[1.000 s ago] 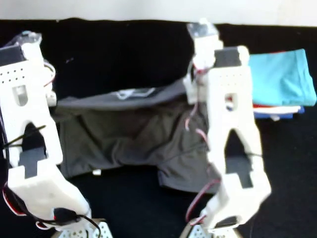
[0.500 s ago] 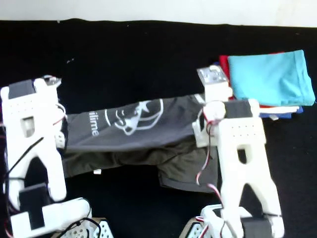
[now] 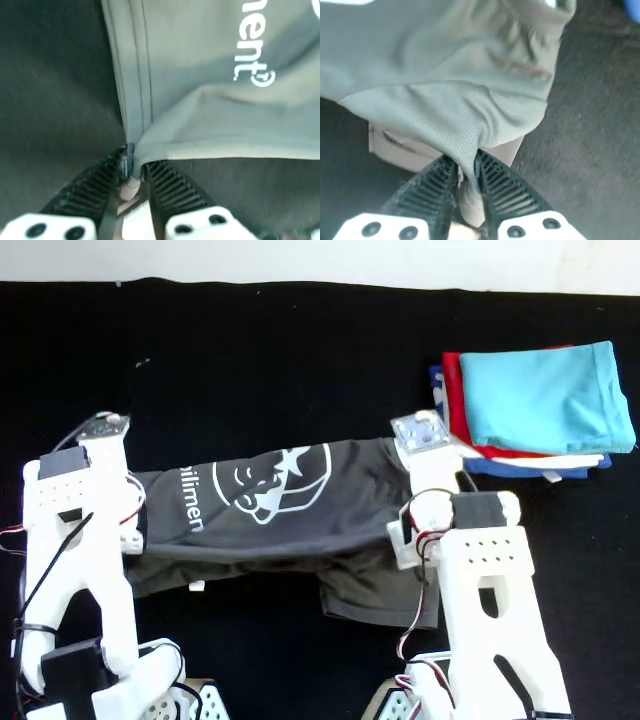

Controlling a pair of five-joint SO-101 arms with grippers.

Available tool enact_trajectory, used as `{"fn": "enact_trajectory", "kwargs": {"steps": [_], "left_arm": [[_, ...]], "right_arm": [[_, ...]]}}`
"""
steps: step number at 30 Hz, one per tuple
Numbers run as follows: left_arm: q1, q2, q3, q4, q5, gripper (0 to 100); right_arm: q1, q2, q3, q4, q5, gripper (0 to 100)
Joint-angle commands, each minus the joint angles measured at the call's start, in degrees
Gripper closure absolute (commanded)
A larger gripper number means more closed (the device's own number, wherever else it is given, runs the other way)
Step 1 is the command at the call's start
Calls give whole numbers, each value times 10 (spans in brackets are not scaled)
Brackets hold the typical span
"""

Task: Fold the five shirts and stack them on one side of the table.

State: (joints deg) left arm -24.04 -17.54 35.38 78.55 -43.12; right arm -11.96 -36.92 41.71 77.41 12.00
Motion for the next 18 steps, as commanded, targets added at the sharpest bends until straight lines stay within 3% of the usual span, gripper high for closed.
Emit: {"fn": "enact_trajectory", "kwargs": {"steps": [1,5,9,18], "left_arm": [[3,-22,-51,10,-4,991],[7,-18,-124,40,-4,991],[7,-16,-108,39,-4,991],[6,-17,81,-106,-7,989]], "right_arm": [[9,-13,-51,-7,5,992],[6,-8,-141,-2,5,992],[8,29,-133,2,5,992],[12,31,51,-80,5,992]]}}
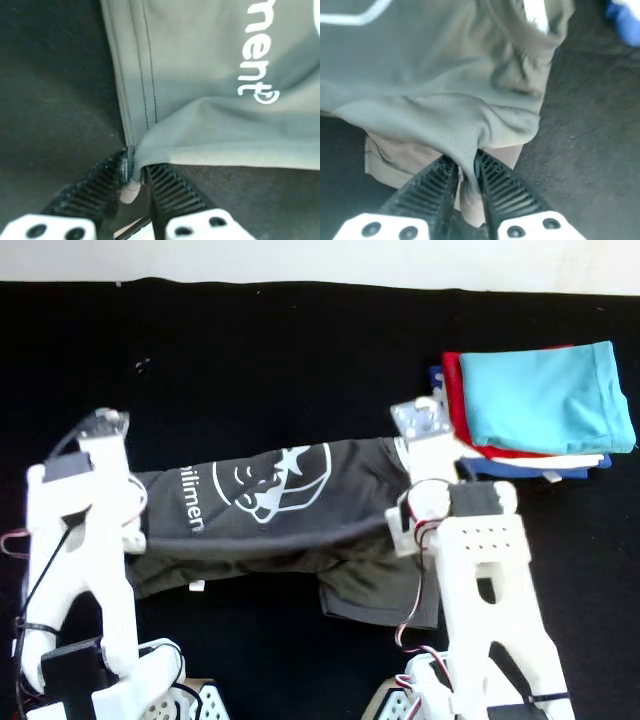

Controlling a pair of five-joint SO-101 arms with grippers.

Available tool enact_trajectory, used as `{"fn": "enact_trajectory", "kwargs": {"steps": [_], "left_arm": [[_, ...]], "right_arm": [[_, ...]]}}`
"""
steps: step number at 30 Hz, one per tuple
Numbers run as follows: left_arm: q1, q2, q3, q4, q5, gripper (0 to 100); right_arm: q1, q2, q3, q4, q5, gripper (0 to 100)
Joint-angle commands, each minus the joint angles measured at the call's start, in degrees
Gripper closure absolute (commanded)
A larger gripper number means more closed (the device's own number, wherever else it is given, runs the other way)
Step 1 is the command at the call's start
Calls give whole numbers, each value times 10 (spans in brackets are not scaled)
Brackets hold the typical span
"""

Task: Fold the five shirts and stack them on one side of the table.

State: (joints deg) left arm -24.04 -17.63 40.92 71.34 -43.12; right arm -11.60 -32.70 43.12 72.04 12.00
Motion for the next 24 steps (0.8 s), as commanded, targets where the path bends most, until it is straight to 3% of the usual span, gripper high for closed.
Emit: {"fn": "enact_trajectory", "kwargs": {"steps": [1,5,12,18,22,24], "left_arm": [[4,-16,27,-36,-6,987],[3,-17,12,-34,-6,985],[-2,-21,-80,79,-7,827],[-22,-16,-262,177,-7,811],[-16,-15,-298,161,-6,825],[5,-2,-275,122,-4,922]], "right_arm": [[8,-15,49,-32,5,992],[6,-18,57,-31,6,984],[5,-18,-37,82,6,799],[5,-12,-218,145,3,804],[5,11,-255,101,2,823],[5,48,-251,58,2,907]]}}
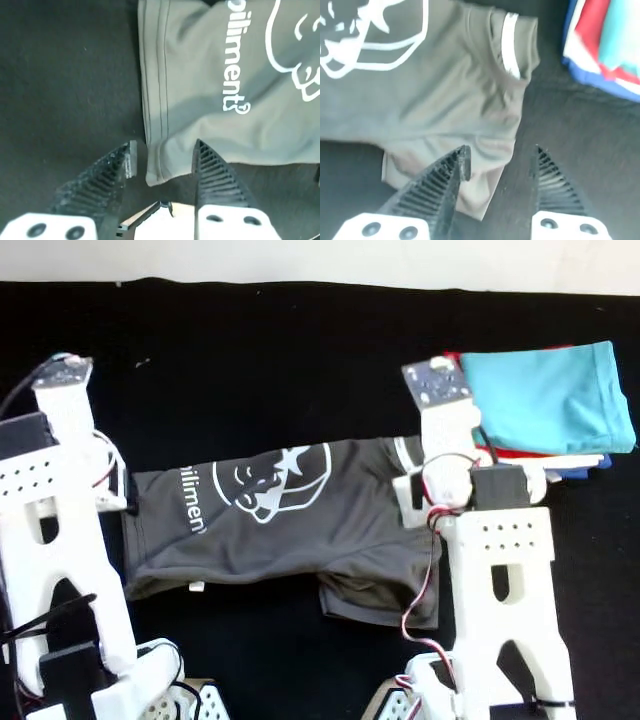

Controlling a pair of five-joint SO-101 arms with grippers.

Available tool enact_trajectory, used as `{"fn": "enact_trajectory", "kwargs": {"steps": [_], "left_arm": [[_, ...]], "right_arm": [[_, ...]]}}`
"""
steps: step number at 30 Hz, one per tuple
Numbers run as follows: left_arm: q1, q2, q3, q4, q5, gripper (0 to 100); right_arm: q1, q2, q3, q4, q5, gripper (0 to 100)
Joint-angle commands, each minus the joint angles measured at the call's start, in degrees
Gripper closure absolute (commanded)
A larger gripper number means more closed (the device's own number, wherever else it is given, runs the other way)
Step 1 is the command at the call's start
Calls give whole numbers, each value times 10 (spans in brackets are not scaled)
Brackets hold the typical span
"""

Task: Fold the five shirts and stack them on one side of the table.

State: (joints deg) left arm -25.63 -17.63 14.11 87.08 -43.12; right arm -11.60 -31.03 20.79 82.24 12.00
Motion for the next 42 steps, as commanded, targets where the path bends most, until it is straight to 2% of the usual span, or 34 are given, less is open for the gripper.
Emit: {"fn": "enact_trajectory", "kwargs": {"steps": [1,2,3,10,16,23,29,36,42], "left_arm": [[31,12,8,-55,-1,989],[43,32,23,-76,12,994],[51,54,35,-97,25,970],[80,240,10,-204,78,991],[69,380,-111,-221,85,991],[39,559,-321,-212,84,991],[19,720,-590,-143,84,991],[22,853,-909,-4,85,991],[28,900,-1073,102,85,991]], "right_arm": [[5,58,-28,-63,2,961],[5,88,-30,-80,2,998],[4,118,-31,-94,2,988],[-50,308,-106,-140,2,973],[-79,451,-206,-159,4,973],[-22,650,-392,-185,4,973],[-8,800,-596,-164,4,973],[-31,868,-810,-7,4,973],[-41,873,-965,106,3,973]]}}
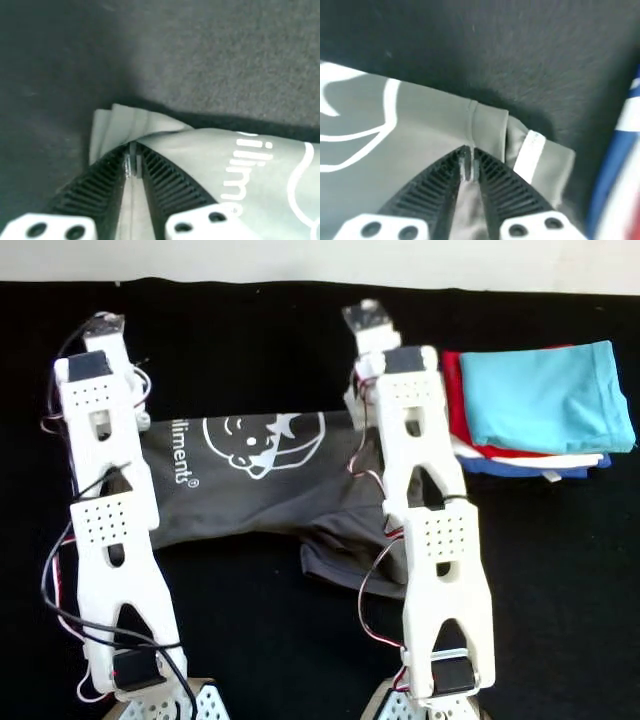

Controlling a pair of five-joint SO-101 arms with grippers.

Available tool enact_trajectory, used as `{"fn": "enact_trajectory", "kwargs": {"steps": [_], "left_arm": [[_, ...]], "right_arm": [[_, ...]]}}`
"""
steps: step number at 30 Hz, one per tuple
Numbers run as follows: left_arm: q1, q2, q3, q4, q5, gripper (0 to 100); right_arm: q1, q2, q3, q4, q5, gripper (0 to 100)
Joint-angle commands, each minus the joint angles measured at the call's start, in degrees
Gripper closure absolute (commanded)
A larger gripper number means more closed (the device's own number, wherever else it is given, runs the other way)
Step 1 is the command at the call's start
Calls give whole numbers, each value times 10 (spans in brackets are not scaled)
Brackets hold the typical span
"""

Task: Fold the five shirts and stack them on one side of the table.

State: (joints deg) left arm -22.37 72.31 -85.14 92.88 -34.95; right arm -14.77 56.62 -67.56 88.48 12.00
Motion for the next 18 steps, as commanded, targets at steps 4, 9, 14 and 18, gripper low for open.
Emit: {"fn": "enact_trajectory", "kwargs": {"steps": [4,9,14,18], "left_arm": [[-4,4,-103,75,4,991],[-14,-31,-102,84,26,991],[-32,-116,-42,90,52,991],[-43,-225,152,90,52,991]], "right_arm": [[-15,-4,-143,93,3,973],[-22,-9,-190,126,3,973],[-35,-37,-213,128,2,973],[-65,-125,-160,128,2,973]]}}
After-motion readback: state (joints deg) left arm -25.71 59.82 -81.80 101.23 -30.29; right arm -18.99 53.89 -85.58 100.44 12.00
